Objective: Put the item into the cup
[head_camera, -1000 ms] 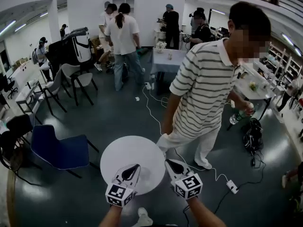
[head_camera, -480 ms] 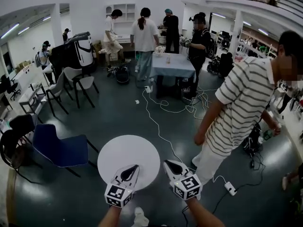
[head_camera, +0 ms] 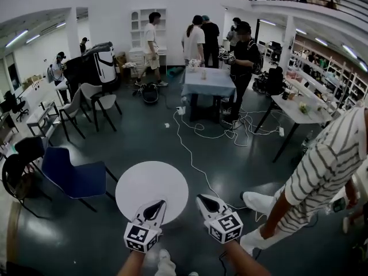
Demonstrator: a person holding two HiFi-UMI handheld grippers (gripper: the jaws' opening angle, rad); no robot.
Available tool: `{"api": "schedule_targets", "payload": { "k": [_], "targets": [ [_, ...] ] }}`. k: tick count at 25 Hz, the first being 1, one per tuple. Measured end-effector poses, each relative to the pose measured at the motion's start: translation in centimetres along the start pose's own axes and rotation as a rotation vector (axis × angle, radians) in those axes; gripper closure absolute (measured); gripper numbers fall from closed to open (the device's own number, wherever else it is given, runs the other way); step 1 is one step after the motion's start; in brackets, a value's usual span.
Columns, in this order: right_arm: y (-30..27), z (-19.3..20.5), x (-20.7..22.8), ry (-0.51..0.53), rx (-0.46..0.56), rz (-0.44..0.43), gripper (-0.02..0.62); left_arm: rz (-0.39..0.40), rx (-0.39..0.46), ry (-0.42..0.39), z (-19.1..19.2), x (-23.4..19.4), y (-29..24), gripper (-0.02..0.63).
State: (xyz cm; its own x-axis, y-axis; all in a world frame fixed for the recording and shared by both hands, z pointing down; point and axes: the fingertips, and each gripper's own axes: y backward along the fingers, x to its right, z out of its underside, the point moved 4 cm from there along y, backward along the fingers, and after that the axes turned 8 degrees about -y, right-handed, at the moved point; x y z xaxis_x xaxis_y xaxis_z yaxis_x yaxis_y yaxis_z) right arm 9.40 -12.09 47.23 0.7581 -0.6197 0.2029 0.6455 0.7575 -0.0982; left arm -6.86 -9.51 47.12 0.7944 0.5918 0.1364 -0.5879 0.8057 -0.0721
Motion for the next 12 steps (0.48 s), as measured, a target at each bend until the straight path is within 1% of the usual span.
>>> {"api": "schedule_targets", "payload": {
  "k": [7, 12],
  "targets": [
    [5.8, 0.2, 0.1, 0.001, 0.006, -0.017, 0.58, -0.013, 0.003, 0.001, -1.0, 5.5, 1.3, 0.589],
    [7.9, 0.2, 0.1, 0.001, 0.011, -0.031, 0.58, -0.026, -0.004, 0.011, -1.1, 7.9, 2.3, 0.589]
  ]
}}
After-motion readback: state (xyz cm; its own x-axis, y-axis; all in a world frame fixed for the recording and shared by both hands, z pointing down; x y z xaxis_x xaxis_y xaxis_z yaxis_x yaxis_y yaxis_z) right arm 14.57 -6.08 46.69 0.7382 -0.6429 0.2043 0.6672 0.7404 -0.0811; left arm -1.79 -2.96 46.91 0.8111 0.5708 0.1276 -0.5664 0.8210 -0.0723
